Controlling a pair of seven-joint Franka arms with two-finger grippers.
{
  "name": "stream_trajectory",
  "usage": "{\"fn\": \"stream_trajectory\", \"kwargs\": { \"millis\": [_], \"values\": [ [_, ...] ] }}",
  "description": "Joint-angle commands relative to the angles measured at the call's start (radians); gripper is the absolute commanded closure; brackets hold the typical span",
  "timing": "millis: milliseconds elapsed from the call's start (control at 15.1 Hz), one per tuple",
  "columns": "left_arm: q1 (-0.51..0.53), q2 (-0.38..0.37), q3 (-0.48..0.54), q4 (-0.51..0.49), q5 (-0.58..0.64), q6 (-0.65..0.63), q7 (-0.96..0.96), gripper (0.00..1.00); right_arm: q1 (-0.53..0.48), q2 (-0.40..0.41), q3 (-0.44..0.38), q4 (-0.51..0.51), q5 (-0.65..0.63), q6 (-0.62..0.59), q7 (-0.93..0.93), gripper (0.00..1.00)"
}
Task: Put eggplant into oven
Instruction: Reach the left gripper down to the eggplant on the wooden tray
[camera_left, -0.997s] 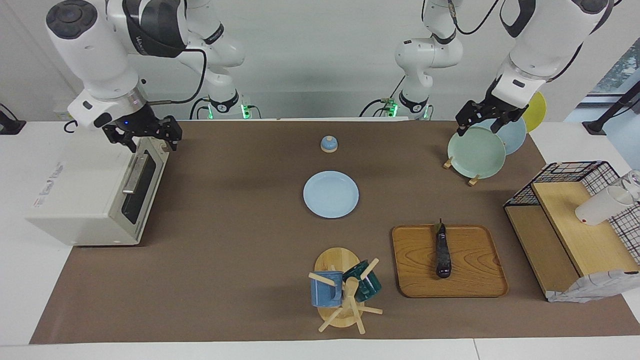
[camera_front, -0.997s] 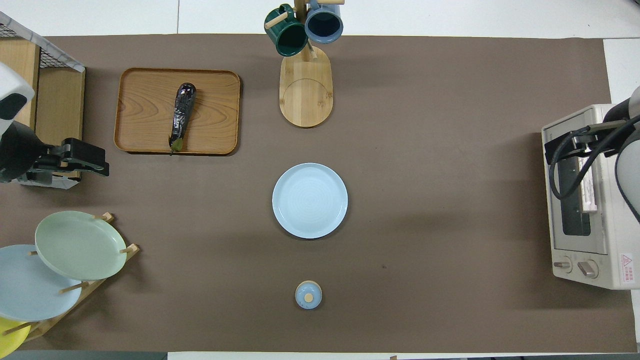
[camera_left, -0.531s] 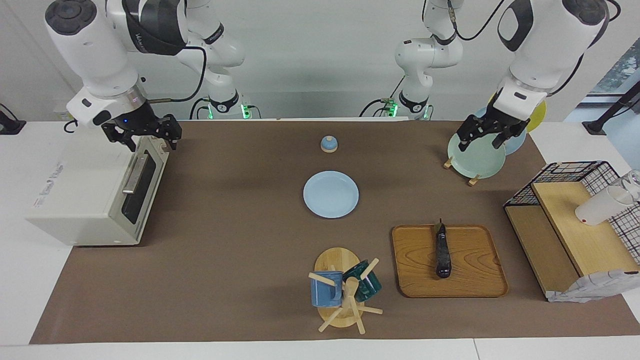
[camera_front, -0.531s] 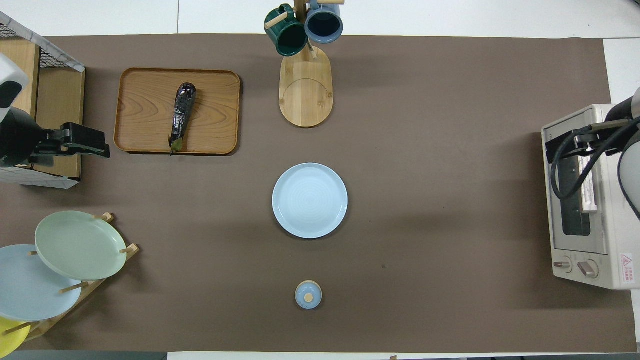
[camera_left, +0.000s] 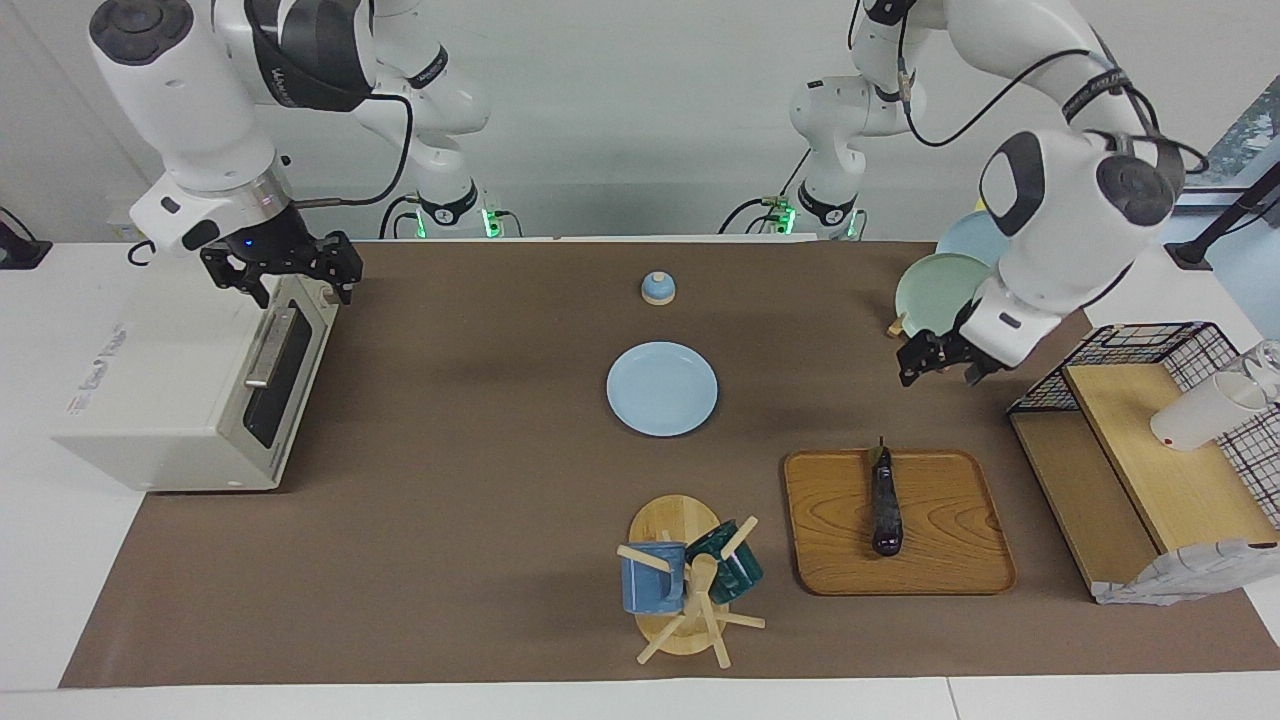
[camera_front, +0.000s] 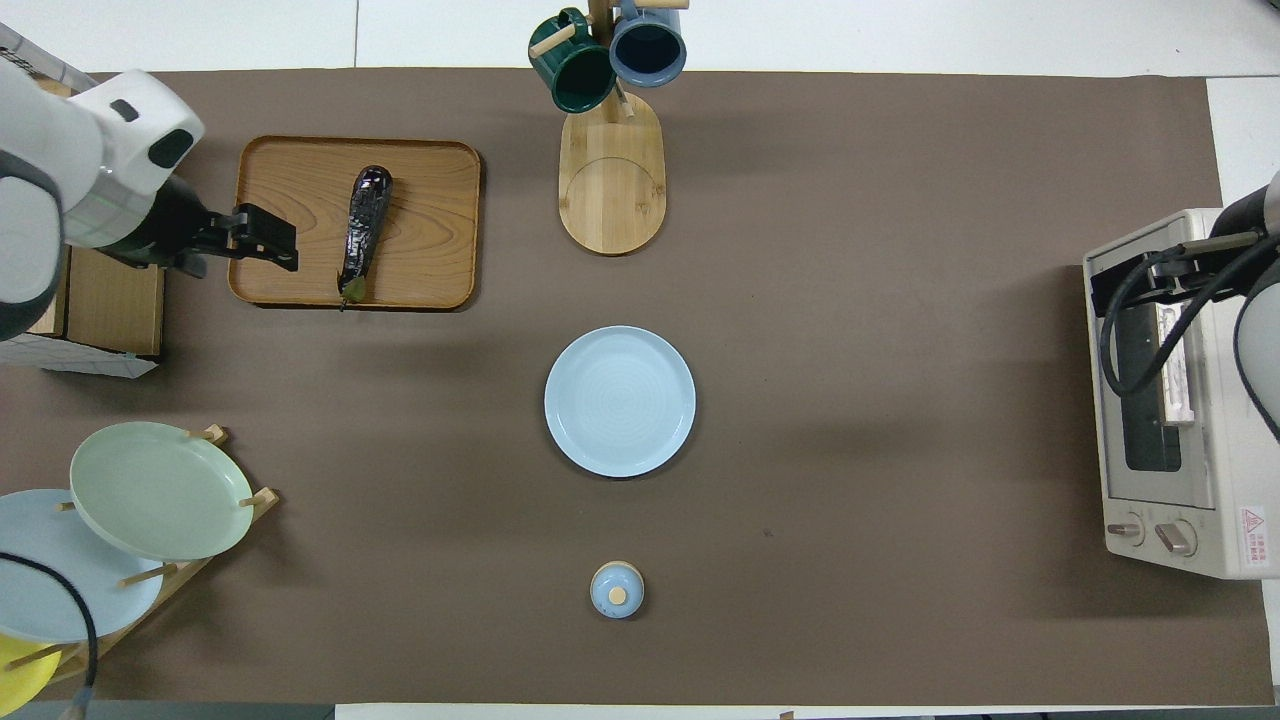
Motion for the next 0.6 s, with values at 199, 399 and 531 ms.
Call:
{"fn": "stream_trajectory", "kwargs": {
  "millis": [199, 399, 531],
  "values": [
    [-0.022, 0.152, 0.001, 0.093, 0.048, 0.106, 0.105, 0.0, -0.046, -0.071, -0.008, -0.187, -0.024, 0.149, -0.06, 1.0],
    [-0.043, 0.138, 0.0, 0.009, 0.068, 0.183, 0.136, 0.0, -0.089, -0.071, -0.008, -0.256, -0.08, 0.215, -0.06, 1.0],
    [-0.05, 0.127, 0.0, -0.016, 0.067, 0.2, 0.137, 0.0, -0.094, -0.069, -0.008, -0.291, -0.142, 0.231, -0.051, 1.0]
  ]
}}
